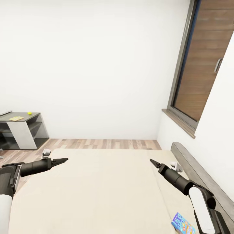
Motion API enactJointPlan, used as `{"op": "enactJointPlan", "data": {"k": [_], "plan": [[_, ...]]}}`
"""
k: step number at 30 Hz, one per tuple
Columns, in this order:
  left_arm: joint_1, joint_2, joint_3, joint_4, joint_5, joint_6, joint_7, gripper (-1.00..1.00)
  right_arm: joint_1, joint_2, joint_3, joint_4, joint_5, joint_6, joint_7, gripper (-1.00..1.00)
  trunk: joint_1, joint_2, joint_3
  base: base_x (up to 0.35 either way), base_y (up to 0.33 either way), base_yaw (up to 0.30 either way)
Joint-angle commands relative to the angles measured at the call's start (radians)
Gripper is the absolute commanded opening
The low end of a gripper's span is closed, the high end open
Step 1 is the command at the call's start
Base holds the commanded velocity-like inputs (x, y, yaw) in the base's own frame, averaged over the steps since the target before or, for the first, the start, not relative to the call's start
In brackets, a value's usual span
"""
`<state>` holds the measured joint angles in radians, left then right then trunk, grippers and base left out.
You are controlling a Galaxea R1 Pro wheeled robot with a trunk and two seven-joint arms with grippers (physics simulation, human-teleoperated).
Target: Put all the toys in the child's room - the three board games (two on the bed and one on the table), the two jigsaw puzzles on the table, and the tennis ball on the table - inside the toy box on the table in the child's room.
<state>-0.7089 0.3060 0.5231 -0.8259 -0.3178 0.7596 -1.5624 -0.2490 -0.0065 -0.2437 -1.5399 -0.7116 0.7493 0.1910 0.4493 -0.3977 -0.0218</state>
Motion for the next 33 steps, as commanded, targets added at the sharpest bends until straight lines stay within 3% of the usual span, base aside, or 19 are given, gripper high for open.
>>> {"op": "enactJointPlan", "data": {"k": [1,33], "plan": [[-0.001,-0.001,0.003,-0.001,-0.010,0.010,-0.008,1.00,-0.001,0.000,-0.002,0.000,0.003,0.005,0.006,1.00,0.001,-0.002,-0.002,0.000,-0.162,0.000],[-0.001,-0.004,0.003,-0.001,-0.011,0.010,-0.008,1.00,-0.001,0.000,-0.002,0.001,0.003,0.005,-0.003,1.00,0.001,-0.002,-0.002,0.000,-0.186,0.000]]}}
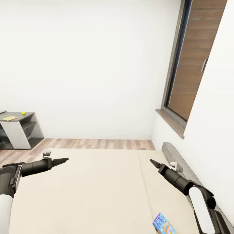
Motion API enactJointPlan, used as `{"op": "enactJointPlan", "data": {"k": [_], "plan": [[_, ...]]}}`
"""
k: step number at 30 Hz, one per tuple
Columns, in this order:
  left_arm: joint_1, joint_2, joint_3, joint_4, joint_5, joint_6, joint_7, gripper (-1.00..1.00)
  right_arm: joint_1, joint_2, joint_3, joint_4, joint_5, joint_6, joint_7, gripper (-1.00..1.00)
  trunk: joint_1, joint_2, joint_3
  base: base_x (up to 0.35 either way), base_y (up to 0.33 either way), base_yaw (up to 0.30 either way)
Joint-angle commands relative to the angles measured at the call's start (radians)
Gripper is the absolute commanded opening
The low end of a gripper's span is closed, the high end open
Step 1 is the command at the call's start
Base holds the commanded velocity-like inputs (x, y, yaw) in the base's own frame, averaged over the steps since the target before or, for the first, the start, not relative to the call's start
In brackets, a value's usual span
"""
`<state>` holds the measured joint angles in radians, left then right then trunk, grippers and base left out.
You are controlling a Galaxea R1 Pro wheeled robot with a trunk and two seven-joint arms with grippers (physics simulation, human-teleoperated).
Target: Put all the toys in the child's room - the three board games (two on the bed and one on the table), the two jigsaw puzzles on the table, and the tennis ball on the table - inside the toy box on the table in the child's room.
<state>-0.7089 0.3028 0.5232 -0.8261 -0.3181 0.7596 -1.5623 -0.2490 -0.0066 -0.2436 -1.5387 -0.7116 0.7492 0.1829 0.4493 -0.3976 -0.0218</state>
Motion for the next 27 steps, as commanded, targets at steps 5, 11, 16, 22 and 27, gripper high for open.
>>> {"op": "enactJointPlan", "data": {"k": [5,11,16,22,27], "plan": [[-0.001,-0.001,0.003,-0.001,-0.010,0.010,-0.008,1.00,-0.004,0.000,0.008,0.010,0.004,0.006,-0.013,1.00,0.001,-0.002,-0.002,0.000,-0.102,0.000],[-0.001,-0.001,0.003,-0.001,-0.011,0.010,-0.008,1.00,-0.021,-0.002,0.018,0.065,0.002,0.012,-0.090,1.00,0.001,-0.002,-0.002,0.000,-0.100,0.000],[-0.001,-0.001,0.003,-0.001,-0.011,0.010,-0.008,1.00,-0.031,-0.001,0.020,0.084,0.000,0.014,-0.125,1.00,0.001,-0.002,-0.002,0.000,-0.089,0.000],[-0.001,-0.001,0.003,-0.001,-0.010,0.010,-0.008,1.00,-0.033,-0.001,0.021,0.087,-0.001,0.015,-0.131,1.00,0.001,-0.002,-0.002,0.000,-0.026,0.000],[-0.001,-0.001,0.004,-0.001,-0.010,0.010,-0.008,1.00,-0.033,-0.001,0.021,0.087,-0.001,0.014,-0.132,1.00,0.001,-0.002,-0.002,0.000,-0.003,0.000]]}}
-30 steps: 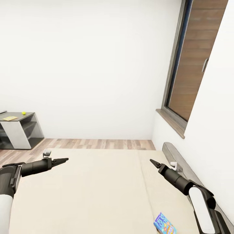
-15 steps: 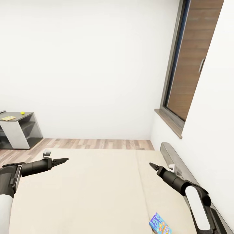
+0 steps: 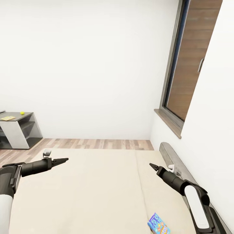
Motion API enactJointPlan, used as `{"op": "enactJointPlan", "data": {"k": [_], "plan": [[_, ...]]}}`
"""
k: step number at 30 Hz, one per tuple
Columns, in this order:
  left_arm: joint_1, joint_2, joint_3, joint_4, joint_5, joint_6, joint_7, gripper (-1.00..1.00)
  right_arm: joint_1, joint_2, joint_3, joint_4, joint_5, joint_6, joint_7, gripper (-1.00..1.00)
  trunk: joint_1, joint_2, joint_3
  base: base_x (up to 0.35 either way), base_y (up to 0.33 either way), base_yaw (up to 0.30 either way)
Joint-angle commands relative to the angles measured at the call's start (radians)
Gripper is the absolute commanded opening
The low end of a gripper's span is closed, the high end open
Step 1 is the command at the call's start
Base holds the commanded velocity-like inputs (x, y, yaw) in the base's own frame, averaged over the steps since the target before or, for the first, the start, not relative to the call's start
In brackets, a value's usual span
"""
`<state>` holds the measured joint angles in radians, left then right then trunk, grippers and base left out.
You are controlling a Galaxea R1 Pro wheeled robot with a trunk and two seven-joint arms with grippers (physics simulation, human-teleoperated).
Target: Put all the toys in the child's room - the three board games (two on the bed and one on the table), the two jigsaw puzzles on the table, and the tennis ball on the table - inside the toy box on the table in the child's room.
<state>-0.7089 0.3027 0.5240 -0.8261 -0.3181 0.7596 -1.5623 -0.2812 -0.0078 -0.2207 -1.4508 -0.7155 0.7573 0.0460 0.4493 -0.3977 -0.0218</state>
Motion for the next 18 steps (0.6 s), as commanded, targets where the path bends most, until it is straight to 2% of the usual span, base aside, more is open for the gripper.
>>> {"op": "enactJointPlan", "data": {"k": [1,18], "plan": [[-0.001,-0.001,0.003,-0.001,-0.010,0.010,-0.008,1.00,-0.001,0.000,-0.002,0.000,0.003,0.005,0.005,1.00,0.001,-0.002,-0.002,0.000,0.000,0.000],[-0.001,-0.001,0.004,-0.001,-0.010,0.010,-0.008,1.00,-0.001,0.000,-0.002,0.000,0.004,0.005,0.005,1.00,0.001,-0.002,-0.002,-0.009,0.000,0.000]]}}
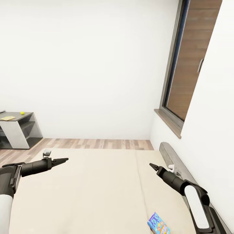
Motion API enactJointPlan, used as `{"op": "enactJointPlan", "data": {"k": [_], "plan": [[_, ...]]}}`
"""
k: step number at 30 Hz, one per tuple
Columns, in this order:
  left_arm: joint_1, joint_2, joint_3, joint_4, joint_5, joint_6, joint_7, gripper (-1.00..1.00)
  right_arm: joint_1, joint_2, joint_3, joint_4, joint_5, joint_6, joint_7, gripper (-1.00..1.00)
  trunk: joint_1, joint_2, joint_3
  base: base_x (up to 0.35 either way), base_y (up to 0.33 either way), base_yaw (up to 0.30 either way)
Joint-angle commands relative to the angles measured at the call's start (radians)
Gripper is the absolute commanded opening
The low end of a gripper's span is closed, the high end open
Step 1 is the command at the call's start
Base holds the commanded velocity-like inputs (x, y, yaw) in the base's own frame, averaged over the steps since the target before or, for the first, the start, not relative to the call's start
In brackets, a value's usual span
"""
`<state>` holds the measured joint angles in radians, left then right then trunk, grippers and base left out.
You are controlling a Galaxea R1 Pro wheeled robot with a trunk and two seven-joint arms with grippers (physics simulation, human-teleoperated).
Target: Put all the toys in the child's room - the three board games (two on the bed and one on the table), the two jigsaw puzzles on the table, and the tennis ball on the table - inside the toy box on the table in the child's room.
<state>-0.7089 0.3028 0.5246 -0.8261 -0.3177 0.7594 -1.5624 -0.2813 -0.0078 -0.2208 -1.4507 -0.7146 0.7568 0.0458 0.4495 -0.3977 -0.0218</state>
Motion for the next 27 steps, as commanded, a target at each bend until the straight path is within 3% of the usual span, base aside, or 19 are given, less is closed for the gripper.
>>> {"op": "enactJointPlan", "data": {"k": [1,27], "plan": [[-0.001,-0.001,0.003,-0.001,-0.011,0.011,-0.008,1.00,-0.001,0.000,-0.002,0.000,0.003,0.006,0.005,1.00,0.001,-0.002,-0.002,-0.072,0.000,0.000],[-0.001,-0.001,0.003,-0.001,-0.011,0.011,-0.008,1.00,-0.002,0.000,-0.002,0.000,0.004,0.007,0.002,1.00,0.001,-0.002,-0.002,-0.008,0.000,0.000]]}}
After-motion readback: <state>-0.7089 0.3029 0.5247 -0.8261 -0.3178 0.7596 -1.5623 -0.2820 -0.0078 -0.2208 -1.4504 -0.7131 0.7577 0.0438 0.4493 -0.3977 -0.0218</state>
